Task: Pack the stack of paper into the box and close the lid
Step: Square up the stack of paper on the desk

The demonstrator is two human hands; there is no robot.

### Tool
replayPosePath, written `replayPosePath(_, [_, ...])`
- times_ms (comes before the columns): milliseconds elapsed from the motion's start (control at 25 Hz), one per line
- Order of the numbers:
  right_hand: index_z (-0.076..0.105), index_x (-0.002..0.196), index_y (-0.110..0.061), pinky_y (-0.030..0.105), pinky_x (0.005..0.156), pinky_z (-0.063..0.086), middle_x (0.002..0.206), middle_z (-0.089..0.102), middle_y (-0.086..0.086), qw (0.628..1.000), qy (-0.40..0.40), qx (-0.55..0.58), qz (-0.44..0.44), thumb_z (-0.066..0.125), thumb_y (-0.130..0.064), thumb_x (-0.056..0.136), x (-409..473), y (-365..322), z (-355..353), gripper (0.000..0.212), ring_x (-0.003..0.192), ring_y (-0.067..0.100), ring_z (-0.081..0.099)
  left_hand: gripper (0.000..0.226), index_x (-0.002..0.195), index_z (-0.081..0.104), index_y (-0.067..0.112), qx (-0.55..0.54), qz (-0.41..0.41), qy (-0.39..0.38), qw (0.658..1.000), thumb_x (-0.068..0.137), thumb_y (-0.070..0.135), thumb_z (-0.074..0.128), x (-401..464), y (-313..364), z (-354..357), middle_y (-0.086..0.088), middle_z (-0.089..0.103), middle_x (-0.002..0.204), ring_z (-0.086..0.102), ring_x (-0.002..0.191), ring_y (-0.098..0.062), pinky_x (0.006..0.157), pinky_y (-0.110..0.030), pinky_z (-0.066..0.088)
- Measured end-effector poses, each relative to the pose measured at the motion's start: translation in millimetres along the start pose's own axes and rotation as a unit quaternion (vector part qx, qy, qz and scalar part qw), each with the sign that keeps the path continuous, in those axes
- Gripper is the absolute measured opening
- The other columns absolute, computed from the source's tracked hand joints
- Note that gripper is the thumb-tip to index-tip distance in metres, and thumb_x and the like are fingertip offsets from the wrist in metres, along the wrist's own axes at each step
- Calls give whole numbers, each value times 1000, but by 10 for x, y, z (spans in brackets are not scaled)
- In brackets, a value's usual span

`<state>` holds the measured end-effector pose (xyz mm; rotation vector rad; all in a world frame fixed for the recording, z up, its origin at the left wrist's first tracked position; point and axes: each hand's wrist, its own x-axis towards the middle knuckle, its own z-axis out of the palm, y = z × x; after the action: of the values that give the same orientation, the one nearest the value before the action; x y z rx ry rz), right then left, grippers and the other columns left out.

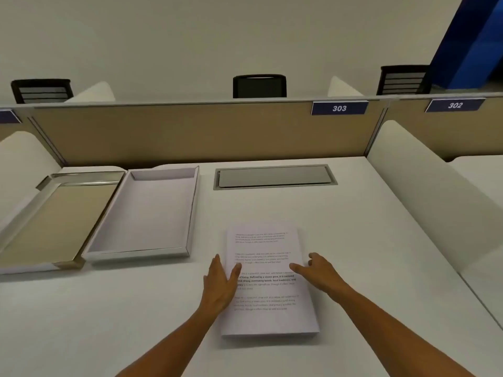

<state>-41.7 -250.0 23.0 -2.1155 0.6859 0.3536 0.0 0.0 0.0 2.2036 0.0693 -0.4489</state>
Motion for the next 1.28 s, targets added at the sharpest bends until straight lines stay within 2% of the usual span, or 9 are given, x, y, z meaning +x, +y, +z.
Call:
replayPosePath(80, [38,143,-5,33,89,47,144,52,13,999,5,33,10,70,-48,85,-8,18,68,79,126,30,55,87,154,6,16,1,9,-2,1000,90,59,47,10,-9,66,-8,16,163,21,149,-32,121,-55,18])
replayPosePath(160, [45,136,-7,31,83,49,137,58,11,998,7,54,21,73,-46,83,-35,43,161,71,117,28,61,88,154,5,16,-4,0,-7,1000,90,55,51,-37,6,108,-8,18,163,23,148,-32,120,-53,23])
replayPosePath(280, [50,129,-8,35,86,55,132,60,11,998,24,40,36,76,-42,81,-24,15,261,65,113,29,62,89,153,6,13,-41,-20,10,999,90,43,62,2,80,156,-11,34,156,41,138,-35,108,-51,40])
replayPosePath(440, [50,127,-5,45,96,55,131,56,16,999,25,-14,46,78,-34,80,28,-29,299,62,114,33,60,59,132,35,9,-65,-48,35,996,89,35,67,108,190,123,-15,54,139,59,120,-35,97,-48,52])
replayPosePath(640, [55,122,-6,45,94,56,128,58,16,997,-1,-2,74,82,-27,76,138,-52,245,58,107,33,63,59,125,50,5,-93,-140,2,986,84,43,70,353,251,88,-18,56,130,56,116,-36,98,-53,52])
replayPosePath(760, [57,120,-6,44,93,57,127,58,16,997,-1,0,74,84,-26,73,163,-39,240,57,105,32,64,66,130,49,7,-67,-186,1,980,81,46,71,448,341,121,-18,50,133,49,122,-37,101,-51,48])
replayPosePath(840, [57,120,-6,44,92,57,127,58,16,997,-1,-1,72,84,-27,73,173,-27,242,58,104,32,64,65,131,50,7,-69,-192,-2,979,82,43,72,494,366,114,-18,53,131,52,119,-37,99,-49,50])
replayPosePath(1040, [54,121,-7,45,93,57,128,57,16,997,-2,0,71,84,-29,73,177,-11,249,61,106,32,63,37,120,59,0,-212,-183,-50,959,88,16,69,549,315,-32,-20,71,108,71,91,-36,82,-50,60])
replayPosePath(1280, [53,123,-7,45,94,56,129,56,16,998,-5,14,69,84,-29,73,169,8,244,62,107,32,63,34,117,63,-2,-263,-188,-139,936,85,3,69,582,364,-139,-18,77,91,76,74,-32,54,-39,61])
